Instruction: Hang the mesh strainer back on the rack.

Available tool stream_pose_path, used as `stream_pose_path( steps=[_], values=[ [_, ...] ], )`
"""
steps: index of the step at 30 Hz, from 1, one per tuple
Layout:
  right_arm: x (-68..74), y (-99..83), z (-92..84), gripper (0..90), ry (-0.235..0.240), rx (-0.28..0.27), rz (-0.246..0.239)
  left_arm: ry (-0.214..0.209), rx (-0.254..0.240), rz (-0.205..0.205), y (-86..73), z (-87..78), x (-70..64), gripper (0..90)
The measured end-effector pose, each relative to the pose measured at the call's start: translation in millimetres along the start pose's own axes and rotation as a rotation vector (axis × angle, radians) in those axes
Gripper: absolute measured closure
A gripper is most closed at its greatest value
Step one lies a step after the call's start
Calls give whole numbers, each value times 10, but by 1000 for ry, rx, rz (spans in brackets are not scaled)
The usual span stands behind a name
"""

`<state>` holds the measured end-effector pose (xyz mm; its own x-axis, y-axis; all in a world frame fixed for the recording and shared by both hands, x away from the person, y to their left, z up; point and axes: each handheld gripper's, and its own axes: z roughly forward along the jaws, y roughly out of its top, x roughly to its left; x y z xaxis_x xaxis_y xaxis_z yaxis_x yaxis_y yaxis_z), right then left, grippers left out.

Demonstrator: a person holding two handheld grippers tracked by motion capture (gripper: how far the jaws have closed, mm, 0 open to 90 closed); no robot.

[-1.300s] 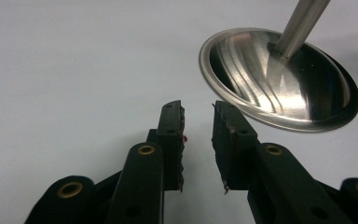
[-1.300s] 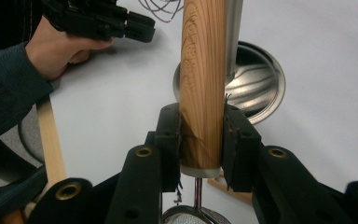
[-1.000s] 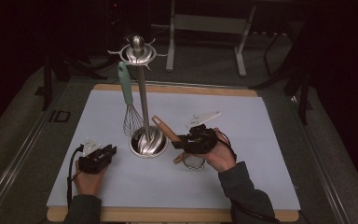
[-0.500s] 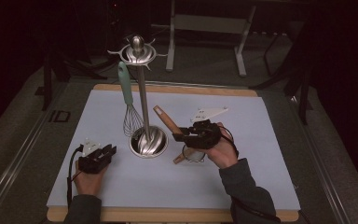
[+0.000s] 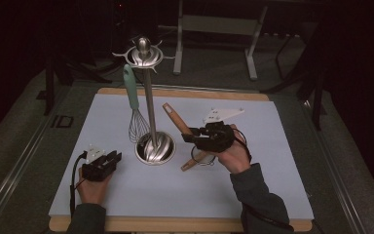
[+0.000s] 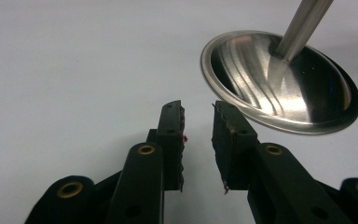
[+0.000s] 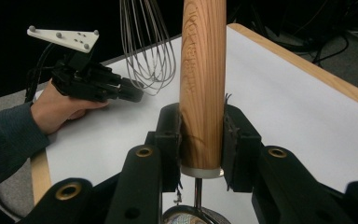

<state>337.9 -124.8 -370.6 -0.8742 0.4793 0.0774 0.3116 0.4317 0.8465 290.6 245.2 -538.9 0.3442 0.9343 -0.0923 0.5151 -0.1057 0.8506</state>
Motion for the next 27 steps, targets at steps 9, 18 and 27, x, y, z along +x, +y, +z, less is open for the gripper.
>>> stream_pose_path(
  steps=[9,18,27],
  values=[
    [-3,75,-81,710,-8,-39,-19,1,2,4,0,-1,-2,730],
    [27,136,-136,710,-9,-59,-39,1,2,3,0,-1,-1,730],
    [39,211,-209,710,-22,-89,-60,2,1,3,0,1,-4,730]
  ],
)
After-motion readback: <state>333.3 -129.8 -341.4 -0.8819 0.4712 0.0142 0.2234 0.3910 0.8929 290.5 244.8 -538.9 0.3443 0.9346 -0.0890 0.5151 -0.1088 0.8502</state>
